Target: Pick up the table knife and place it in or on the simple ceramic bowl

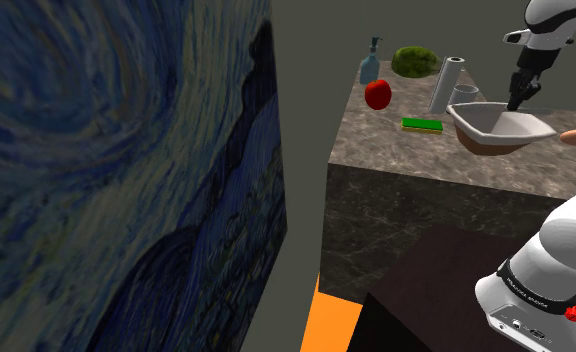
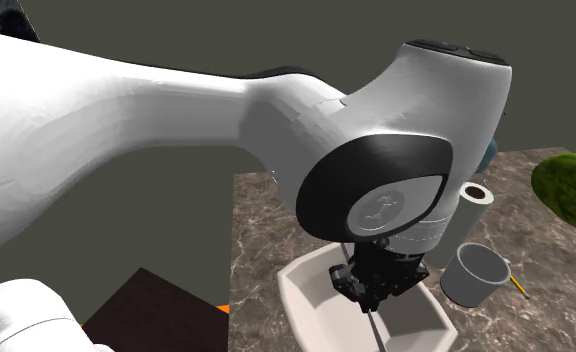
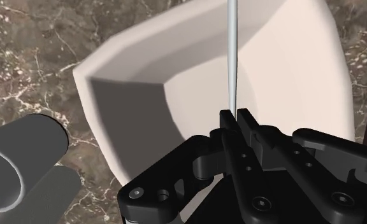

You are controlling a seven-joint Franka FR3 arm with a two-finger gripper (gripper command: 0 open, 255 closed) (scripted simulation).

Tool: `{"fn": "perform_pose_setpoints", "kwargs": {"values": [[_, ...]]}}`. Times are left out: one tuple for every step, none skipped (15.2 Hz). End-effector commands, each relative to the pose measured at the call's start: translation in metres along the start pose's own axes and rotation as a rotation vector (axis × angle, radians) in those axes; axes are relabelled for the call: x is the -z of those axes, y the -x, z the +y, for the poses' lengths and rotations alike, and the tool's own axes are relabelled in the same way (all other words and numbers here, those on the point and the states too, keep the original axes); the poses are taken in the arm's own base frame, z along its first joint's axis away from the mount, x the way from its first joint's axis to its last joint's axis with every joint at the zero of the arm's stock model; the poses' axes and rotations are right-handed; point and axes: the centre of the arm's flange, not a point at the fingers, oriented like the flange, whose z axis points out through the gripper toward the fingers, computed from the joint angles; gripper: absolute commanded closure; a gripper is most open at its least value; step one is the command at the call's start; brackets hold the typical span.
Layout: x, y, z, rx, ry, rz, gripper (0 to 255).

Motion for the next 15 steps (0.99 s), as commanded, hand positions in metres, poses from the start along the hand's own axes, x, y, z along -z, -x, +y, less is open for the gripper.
{"fn": "perform_pose_setpoints", "kwargs": {"values": [[-0.009,0.0,-0.001,0.0,0.0,0.0,255],[-0.009,0.0,-0.001,0.0,0.0,0.0,255],[-0.009,0.0,-0.001,0.0,0.0,0.0,255],[-0.009,0.0,-0.001,0.0,0.0,0.0,255],[-0.009,0.0,-0.001,0.0,0.0,0.0,255],[-0.009,0.0,-0.001,0.0,0.0,0.0,255],[-0.009,0.0,-0.001,0.0,0.0,0.0,255],[-0.009,0.0,-0.001,0.0,0.0,0.0,255],[-0.009,0.0,-0.001,0.0,0.0,0.0,0],[-0.009,0.0,-0.001,0.0,0.0,0.0,0],[-0.009,0.0,-0.001,0.0,0.0,0.0,0],[-0.009,0.0,-0.001,0.0,0.0,0.0,0],[-0.009,0.0,-0.001,0.0,0.0,0.0,0],[-0.009,0.0,-0.001,0.0,0.0,0.0,0],[0.004,0.0,-0.001,0.0,0.0,0.0,0]]}}
